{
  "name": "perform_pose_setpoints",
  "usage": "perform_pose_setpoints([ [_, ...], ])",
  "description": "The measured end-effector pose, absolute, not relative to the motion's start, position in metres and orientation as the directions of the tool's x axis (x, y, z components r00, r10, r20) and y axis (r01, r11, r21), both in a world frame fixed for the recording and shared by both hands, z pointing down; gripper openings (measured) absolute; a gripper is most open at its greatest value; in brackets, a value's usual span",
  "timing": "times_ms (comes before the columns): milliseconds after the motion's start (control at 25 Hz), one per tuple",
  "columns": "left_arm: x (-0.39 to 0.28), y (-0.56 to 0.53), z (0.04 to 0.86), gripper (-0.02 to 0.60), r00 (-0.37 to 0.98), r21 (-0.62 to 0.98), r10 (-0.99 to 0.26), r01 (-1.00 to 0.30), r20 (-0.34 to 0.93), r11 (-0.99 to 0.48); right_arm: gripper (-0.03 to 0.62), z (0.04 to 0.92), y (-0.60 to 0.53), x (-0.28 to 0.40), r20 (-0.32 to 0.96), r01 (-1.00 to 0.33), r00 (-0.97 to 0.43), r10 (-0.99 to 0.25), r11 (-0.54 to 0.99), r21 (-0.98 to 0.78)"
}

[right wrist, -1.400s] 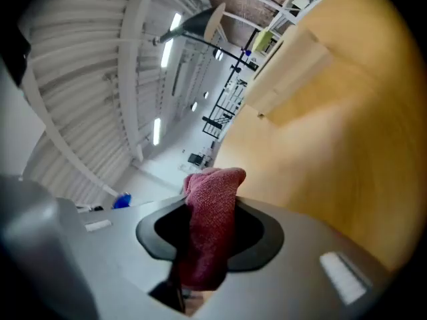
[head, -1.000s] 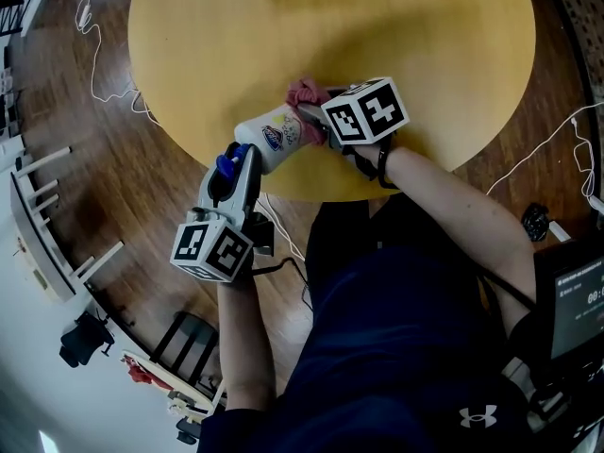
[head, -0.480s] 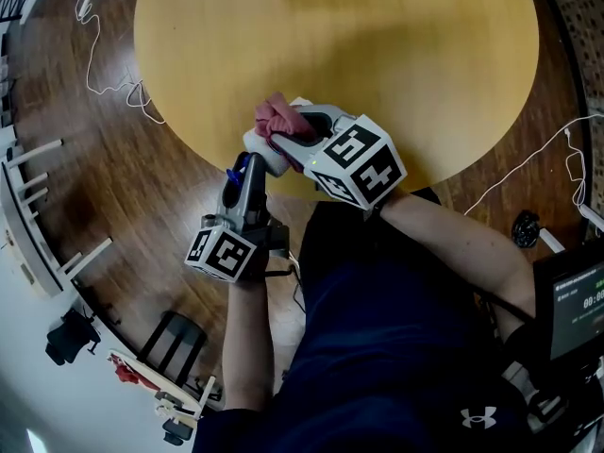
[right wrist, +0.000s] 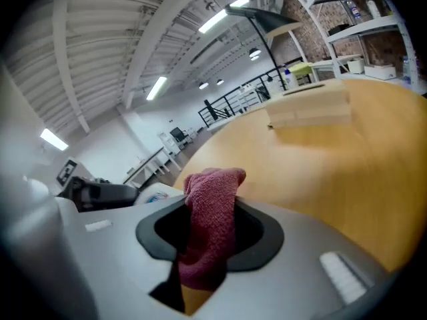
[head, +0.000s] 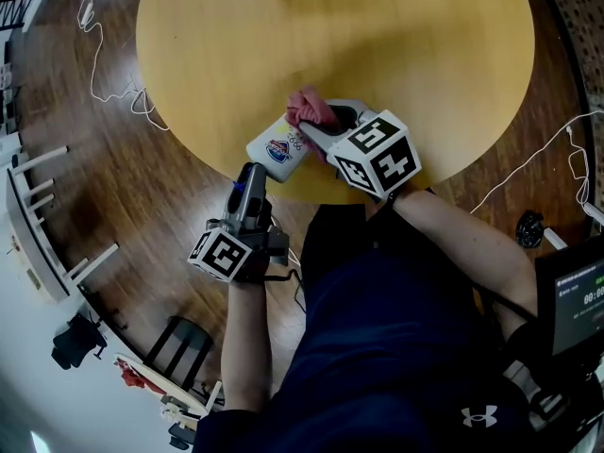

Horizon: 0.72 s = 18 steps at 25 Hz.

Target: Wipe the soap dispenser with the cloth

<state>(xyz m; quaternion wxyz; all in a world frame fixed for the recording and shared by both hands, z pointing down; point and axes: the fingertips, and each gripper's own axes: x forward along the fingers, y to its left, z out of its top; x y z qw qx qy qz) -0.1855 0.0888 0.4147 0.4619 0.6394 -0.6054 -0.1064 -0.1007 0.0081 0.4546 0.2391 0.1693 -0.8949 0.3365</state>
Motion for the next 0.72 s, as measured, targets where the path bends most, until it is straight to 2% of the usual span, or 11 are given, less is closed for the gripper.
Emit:
perform_pose_setpoints([
  [160, -0.186, 0.092, 0.417, 0.147, 0.225, 0.727, -0.872, -0.659, 0.435, 0.192, 0.134, 0.398, 0.072, -0.142, 0.410, -0.227, -0.912, -0.022, 0.860, -0.457],
  [240, -0.185, 0.096, 0.425, 0.147, 0.221, 0.757, -0.871, -0.614, 0.438, 0.225, 0.135, 0.398, 0.088, -0.147, 0.405, -0.176, -0.914, -0.006, 0.906, -0.385],
  [320, -0.182, 0.098, 0.429, 0.147, 0.230, 0.786, -0.866, -0.564, 0.443, 0.252, 0.135, 0.412, 0.083, -0.139, 0.416, -0.202, -0.908, -0.035, 0.910, -0.363],
  [520, -0.185, 0.096, 0.430, 0.144, 0.225, 0.821, -0.875, -0.501, 0.429, 0.274, 0.135, 0.464, 0.022, -0.094, 0.501, -0.376, -0.851, -0.157, 0.849, -0.372],
  [720, -0.186, 0.097, 0.431, 0.144, 0.213, 0.840, -0.884, -0.463, 0.415, 0.283, 0.135, 0.480, 0.002, -0.071, 0.567, -0.446, -0.804, -0.178, 0.811, -0.378],
])
